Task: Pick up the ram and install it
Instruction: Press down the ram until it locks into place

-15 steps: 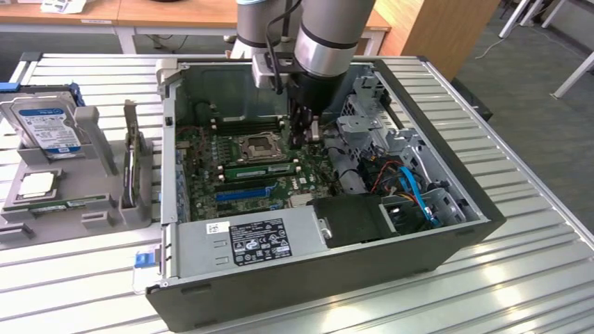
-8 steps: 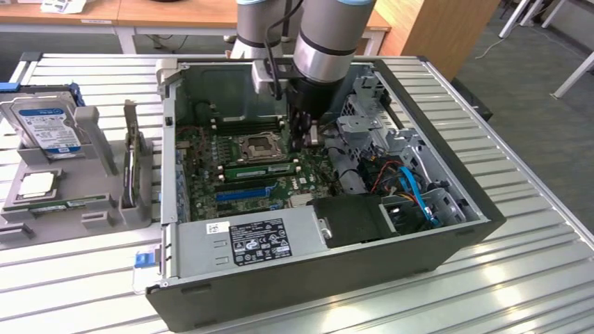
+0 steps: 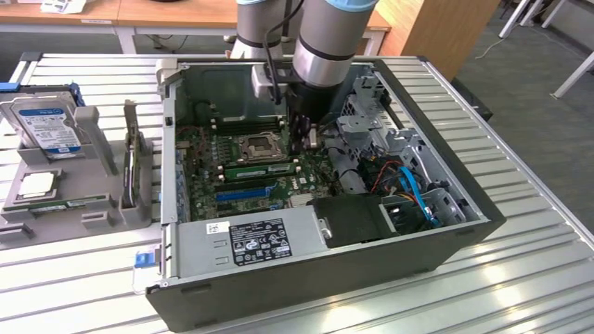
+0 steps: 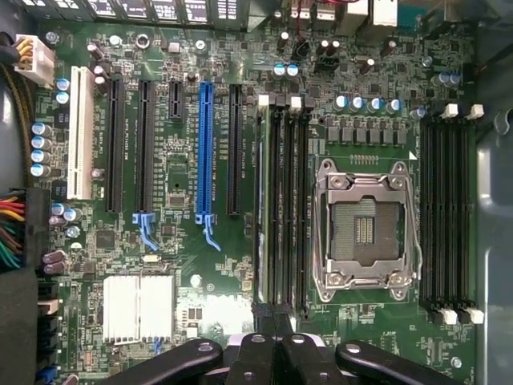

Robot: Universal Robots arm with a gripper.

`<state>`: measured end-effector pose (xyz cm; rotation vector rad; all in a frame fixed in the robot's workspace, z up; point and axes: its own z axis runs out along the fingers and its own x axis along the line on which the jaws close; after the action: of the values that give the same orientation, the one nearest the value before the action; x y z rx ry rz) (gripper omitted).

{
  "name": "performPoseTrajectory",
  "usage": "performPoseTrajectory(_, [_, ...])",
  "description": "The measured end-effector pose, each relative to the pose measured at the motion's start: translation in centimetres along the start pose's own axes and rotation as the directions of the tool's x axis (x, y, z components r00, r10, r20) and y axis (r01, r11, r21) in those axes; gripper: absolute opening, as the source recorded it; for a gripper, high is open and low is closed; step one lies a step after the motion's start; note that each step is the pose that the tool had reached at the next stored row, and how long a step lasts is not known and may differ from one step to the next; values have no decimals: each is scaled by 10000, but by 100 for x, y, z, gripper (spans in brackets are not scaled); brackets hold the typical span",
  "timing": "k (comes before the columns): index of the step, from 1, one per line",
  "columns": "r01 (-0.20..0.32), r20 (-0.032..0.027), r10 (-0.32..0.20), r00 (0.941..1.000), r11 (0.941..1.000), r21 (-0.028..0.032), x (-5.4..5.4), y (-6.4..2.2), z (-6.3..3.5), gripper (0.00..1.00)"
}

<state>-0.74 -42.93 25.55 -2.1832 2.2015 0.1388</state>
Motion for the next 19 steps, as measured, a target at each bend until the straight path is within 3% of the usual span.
performPoseTrajectory(19, [0, 1, 0, 10000, 10000, 0, 11, -5, 123, 10])
